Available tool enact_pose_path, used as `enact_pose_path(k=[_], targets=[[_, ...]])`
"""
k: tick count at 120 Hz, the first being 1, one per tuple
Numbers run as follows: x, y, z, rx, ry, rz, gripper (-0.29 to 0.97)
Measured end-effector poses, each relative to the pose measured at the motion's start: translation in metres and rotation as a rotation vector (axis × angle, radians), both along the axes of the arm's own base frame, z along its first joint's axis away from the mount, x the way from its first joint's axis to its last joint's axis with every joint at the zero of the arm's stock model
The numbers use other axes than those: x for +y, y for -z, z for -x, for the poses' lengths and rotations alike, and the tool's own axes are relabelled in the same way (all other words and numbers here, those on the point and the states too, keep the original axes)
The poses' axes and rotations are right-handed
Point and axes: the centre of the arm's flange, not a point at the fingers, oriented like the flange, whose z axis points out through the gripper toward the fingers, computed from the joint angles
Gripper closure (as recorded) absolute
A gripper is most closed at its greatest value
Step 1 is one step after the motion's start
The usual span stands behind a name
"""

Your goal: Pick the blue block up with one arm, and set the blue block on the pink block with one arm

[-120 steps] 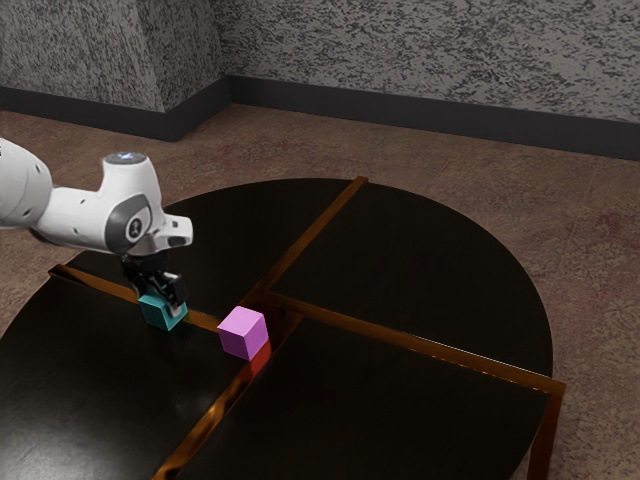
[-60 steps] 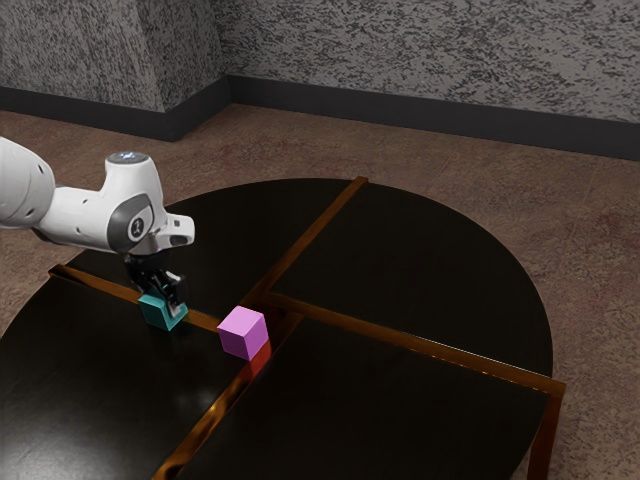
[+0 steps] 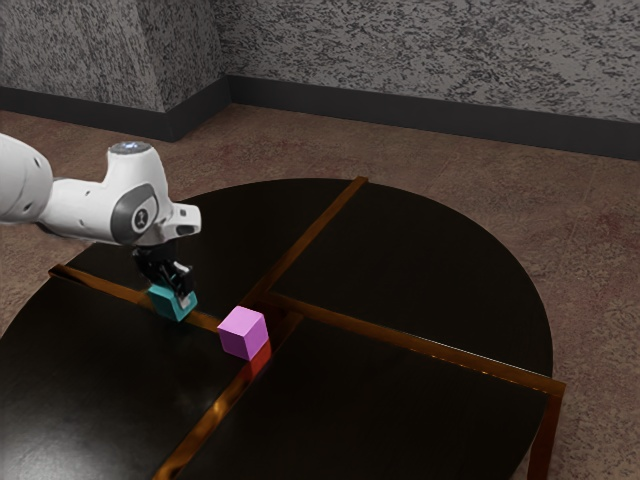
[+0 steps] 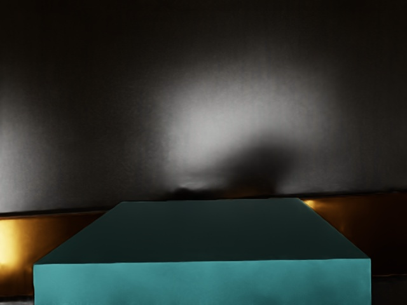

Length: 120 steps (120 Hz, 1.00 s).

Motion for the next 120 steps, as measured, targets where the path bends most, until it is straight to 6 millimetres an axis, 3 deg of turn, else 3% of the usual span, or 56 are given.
enact_pose_path(k=[10, 36, 66, 98, 120], targets=[[-0.027, -0.021, -0.006, -0.033, 0.033, 0.014, 0.29], [-0.072, -0.056, -0.008, -0.061, 0.024, 0.089, 0.29], [-0.118, -0.062, 0.000, -0.032, 0.017, 0.130, 0.29], [-0.144, -0.056, 0.006, -0.003, 0.005, 0.143, 0.29], [-0.149, -0.056, 0.006, 0.000, -0.010, 0.144, 0.29]])
